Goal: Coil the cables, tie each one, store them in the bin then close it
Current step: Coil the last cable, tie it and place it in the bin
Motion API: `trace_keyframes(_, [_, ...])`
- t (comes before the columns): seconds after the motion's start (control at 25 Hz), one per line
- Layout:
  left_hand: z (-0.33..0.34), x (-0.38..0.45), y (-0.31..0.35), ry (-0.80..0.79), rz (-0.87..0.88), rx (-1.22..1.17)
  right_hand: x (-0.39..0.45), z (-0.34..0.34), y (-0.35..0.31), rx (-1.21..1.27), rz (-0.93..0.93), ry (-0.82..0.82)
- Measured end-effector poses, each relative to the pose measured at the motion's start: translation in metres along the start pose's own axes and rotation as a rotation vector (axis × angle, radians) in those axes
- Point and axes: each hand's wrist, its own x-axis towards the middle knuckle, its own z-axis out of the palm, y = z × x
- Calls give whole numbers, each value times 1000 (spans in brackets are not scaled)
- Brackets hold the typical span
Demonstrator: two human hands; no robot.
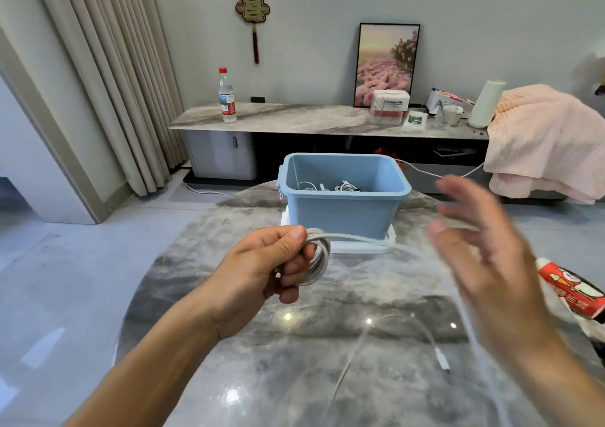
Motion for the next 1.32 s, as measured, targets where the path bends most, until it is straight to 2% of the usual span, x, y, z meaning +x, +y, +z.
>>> trace_keyframes(0.08, [9,0,-3,41,8,29,-23,26,-21,-3,-106,-283])
trace_keyframes(0.12, [13,0,-3,57,11,53,-32,36,-23,60,-101,-343])
trace_keyframes(0.16, [15,-1,-3,74,13,78,-32,43,-26,226,-5,-332])
trace_keyframes(0.24, [16,-2,-1,126,17,148,-12,28,-15,682,360,-280])
trace_keyframes(0.32, [14,-1,-1,182,22,241,10,2,-3,1211,655,-528])
trace_keyframes(0.36, [13,1,-2,204,20,284,15,-7,2,1359,776,-586])
trace_keyframes(0.4, [12,2,-3,223,12,316,17,-14,7,1375,841,-590])
trace_keyframes(0.44, [11,3,-3,236,0,328,17,-17,11,1298,835,-597])
trace_keyframes(0.52, [10,2,-2,235,-55,246,21,-23,14,892,762,-552])
trace_keyframes(0.68, [16,-1,2,37,-254,-275,16,6,19,270,411,-403])
trace_keyframes(0.76, [20,-1,0,-17,-211,-466,-5,35,27,-111,137,-347])
trace_keyframes(0.84, [20,1,-5,21,-110,-518,-27,57,25,-346,3,-334])
trace_keyframes(0.92, [19,4,-13,105,-4,-481,-41,71,10,-469,-9,-368])
trace_keyframes(1.04, [20,11,-26,219,83,-327,-54,87,-20,-594,-5,-549])
trace_keyframes(1.16, [21,15,-36,303,213,174,-56,86,-42,-605,46,-692])
trace_keyframes(1.24, [22,14,-41,211,310,483,-47,72,-47,-612,18,-645])
trace_keyframes(1.32, [26,12,-41,89,374,640,-31,51,-44,-604,-81,-520])
